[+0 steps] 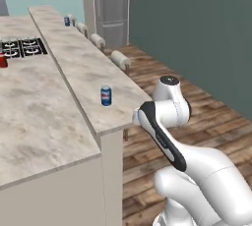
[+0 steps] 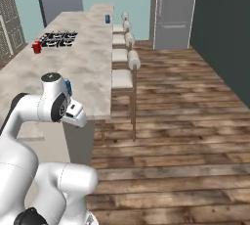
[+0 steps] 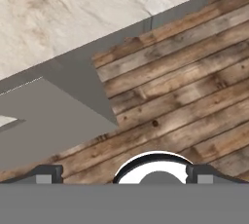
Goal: Four empty soda cans are scattered around the kitchen. Gather all the cans and cluster them next to the stove for recycling.
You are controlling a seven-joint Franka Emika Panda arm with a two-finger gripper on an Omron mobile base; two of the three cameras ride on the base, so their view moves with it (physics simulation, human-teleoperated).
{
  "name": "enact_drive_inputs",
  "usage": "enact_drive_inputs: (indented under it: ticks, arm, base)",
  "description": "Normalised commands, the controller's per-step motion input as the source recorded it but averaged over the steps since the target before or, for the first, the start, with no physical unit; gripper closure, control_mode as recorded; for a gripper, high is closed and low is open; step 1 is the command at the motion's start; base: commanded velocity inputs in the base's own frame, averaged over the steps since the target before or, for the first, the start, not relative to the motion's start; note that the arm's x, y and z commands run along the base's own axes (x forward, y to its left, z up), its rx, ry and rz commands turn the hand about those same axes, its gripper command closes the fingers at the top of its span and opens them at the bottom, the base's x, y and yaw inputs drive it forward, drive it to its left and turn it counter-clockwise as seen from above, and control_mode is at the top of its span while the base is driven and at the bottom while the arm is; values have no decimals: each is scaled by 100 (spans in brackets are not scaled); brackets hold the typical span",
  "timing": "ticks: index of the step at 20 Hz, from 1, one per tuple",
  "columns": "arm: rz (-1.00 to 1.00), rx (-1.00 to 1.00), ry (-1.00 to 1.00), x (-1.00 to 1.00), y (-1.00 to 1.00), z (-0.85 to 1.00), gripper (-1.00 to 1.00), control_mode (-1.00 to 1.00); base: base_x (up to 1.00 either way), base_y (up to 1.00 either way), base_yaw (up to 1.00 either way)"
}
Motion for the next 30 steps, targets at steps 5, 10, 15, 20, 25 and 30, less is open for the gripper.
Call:
enact_drive_inputs:
  ticks: [5,10,15,20,25,30]
  arm:
    - [0,0,0,0,0,0,-100,100]
    - [0,0,0,0,0,0,-100,100]
    - [0,0,0,0,0,0,-100,100]
    - [0,0,0,0,0,0,-100,100]
    - [0,0,0,0,0,0,-100,100]
    - [0,0,0,0,0,0,-100,100]
  base:
    - [51,-25,14]
    - [52,-25,12]
    - [51,-22,12]
    - [40,-15,14]
    - [18,-6,6]
    - [0,0,0]
